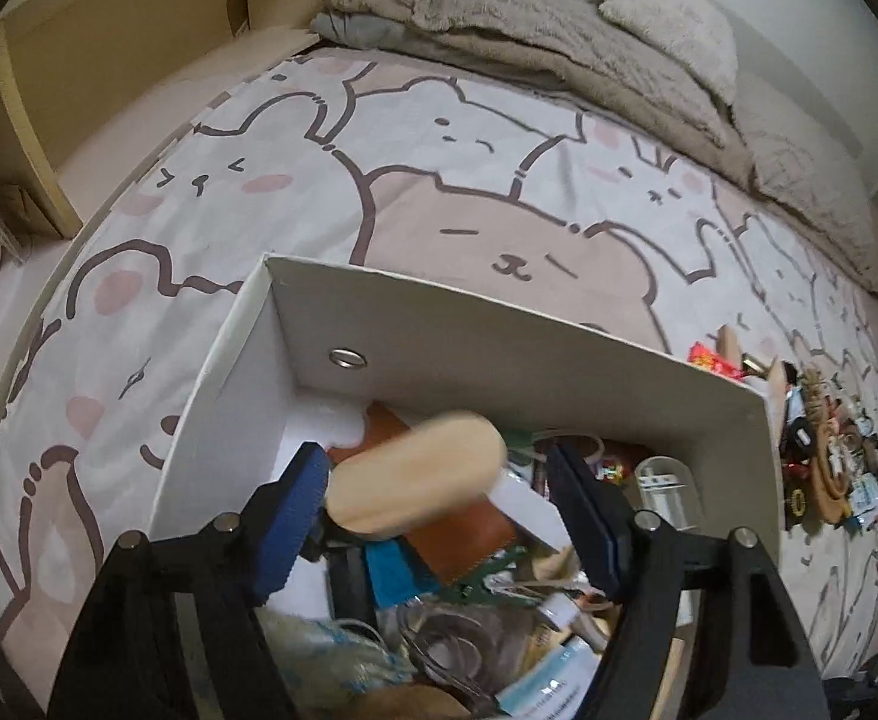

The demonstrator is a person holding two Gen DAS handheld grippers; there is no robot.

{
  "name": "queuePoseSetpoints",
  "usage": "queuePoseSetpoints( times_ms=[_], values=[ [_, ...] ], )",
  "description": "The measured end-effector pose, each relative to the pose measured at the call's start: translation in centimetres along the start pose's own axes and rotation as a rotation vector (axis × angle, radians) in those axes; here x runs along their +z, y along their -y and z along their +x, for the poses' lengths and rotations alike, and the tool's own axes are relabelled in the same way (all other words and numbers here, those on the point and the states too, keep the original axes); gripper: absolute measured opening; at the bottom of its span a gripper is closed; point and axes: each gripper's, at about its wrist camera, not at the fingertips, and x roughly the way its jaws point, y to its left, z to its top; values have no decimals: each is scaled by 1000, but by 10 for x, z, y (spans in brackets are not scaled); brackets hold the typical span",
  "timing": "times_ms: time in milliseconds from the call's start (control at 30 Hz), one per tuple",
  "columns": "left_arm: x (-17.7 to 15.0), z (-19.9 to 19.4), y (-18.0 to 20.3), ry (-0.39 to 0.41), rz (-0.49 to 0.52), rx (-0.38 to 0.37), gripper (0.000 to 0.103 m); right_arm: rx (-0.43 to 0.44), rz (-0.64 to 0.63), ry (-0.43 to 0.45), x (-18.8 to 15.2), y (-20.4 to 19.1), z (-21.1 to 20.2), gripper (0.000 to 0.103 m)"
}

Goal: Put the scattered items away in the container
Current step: 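Lower the wooden oval block into the box and open the left tool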

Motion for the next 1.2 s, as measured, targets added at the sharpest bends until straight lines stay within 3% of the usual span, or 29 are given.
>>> queuePoseSetpoints(
  times_ms=[433,567,667,800,900,1200],
  values=[
    [-12,1,6,-10,96,63,74,-7,10,-1,-1,-1,0,103],
    [-17,-5,2,-18,75,28,75,-3,12,8,-2,-4,-4,103],
    [-22,-10,1,-28,46,-26,85,-4,13,12,-3,-6,-6,103],
    [-30,-20,7,-17,37,-61,87,-5,17,15,-5,-7,-9,103],
    [-36,-27,12,-8,32,-87,95,-5,23,17,-7,-7,-11,103],
    [-58,-60,31,101,74,-70,102,-3,42,47,-8,-5,-23,103]
  ],
)
